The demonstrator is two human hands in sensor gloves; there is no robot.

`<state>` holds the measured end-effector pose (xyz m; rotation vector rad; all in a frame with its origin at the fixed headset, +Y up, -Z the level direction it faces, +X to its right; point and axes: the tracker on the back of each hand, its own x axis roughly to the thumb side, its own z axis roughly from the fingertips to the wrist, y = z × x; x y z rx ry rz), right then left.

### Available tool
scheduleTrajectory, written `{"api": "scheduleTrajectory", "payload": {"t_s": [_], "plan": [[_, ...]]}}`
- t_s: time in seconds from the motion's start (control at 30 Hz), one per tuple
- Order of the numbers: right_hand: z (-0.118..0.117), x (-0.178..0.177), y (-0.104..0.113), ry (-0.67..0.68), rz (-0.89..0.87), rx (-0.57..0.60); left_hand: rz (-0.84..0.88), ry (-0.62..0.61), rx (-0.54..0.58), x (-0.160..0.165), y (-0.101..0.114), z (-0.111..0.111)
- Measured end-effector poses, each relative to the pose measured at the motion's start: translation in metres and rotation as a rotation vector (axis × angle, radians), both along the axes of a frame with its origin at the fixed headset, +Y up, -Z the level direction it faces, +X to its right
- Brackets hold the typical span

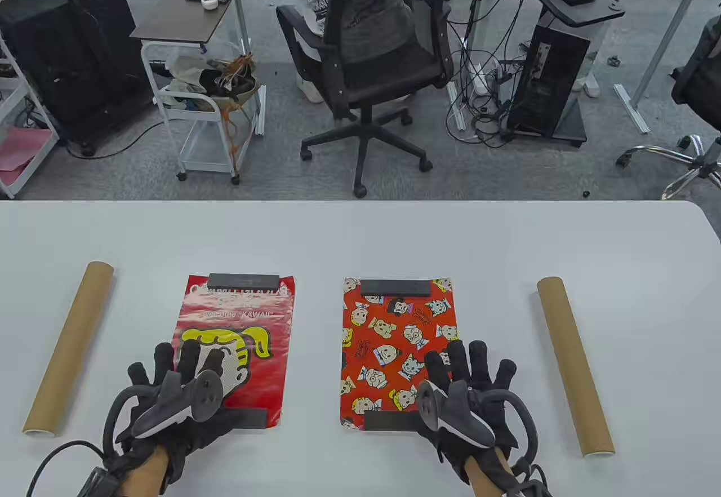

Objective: Roll up posters and store in mailing tubes

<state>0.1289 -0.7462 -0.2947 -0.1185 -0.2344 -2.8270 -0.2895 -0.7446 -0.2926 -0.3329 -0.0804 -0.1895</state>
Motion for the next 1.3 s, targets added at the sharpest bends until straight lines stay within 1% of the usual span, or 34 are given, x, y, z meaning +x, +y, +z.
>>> {"api": "scheduleTrajectory", "payload": {"t_s": [0.13,0.3,0.37,0.4,0.47,0.5,0.57,0.6,0.63,0.67,0.73,0.77,0.8,0.83,0.87,0.93,1.0,1.1,1.13,1.17,1.3], "plan": [[0.000,0.004,0.005,-0.024,-0.024,0.017,0.013,0.007,0.003,-0.001,0.001,0.000],[-0.004,0.026,0.023,-0.128,-0.067,0.170,0.036,0.000,0.024,-0.001,0.002,-0.001],[-0.011,0.045,0.030,-0.242,-0.030,0.199,0.048,-0.014,0.036,0.001,0.003,-0.001],[-0.016,0.059,0.033,-0.320,0.008,0.202,0.054,-0.018,0.039,0.001,0.005,-0.001],[-0.027,0.085,0.034,-0.457,0.050,0.154,0.075,-0.033,0.059,0.003,0.009,0.001],[-0.032,0.099,0.032,-0.535,0.054,0.112,0.091,-0.039,0.074,0.005,0.012,0.002],[-0.039,0.124,0.028,-0.659,0.033,0.067,0.112,-0.052,0.094,0.006,0.017,0.004],[-0.041,0.139,0.023,-0.724,-0.015,0.031,0.125,-0.062,0.110,0.008,0.021,0.005],[-0.042,0.147,0.019,-0.751,-0.042,0.005,0.137,-0.071,0.120,0.009,0.023,0.007],[-0.043,0.157,0.010,-0.793,-0.075,-0.021,0.154,-0.083,0.129,0.010,0.026,0.008],[-0.047,0.170,-0.008,-0.819,-0.152,-0.047,0.175,-0.106,0.146,0.013,0.030,0.012],[-0.048,0.173,-0.013,-0.838,-0.153,-0.020,0.184,-0.115,0.150,0.014,0.031,0.013],[-0.048,0.175,-0.014,-0.846,-0.139,0.014,0.187,-0.120,0.152,0.015,0.032,0.014],[-0.050,0.178,-0.015,-0.848,-0.178,0.041,0.197,-0.133,0.156,0.017,0.033,0.015],[-0.049,0.178,-0.015,-0.859,-0.234,0.013,0.211,-0.137,0.155,0.018,0.034,0.016],[-0.051,0.177,-0.013,-0.833,-0.235,0.014,0.242,-0.145,0.181,0.020,0.036,0.018],[-0.053,0.169,-0.006,-0.788,-0.254,0.065,0.296,-0.166,0.246,0.021,0.038,0.020],[-0.052,0.145,0.014,-0.634,-0.336,0.176,0.381,-0.190,0.306,0.021,0.042,0.023],[-0.052,0.141,0.017,-0.607,-0.351,0.192,0.396,-0.196,0.329,0.022,0.043,0.024],[-0.049,0.129,0.024,-0.499,-0.409,0.231,0.423,-0.206,0.361,0.022,0.044,0.026],[-0.035,0.087,0.041,-0.095,-0.569,0.272,0.575,-0.206,0.419,0.024,0.049,0.031]]}}
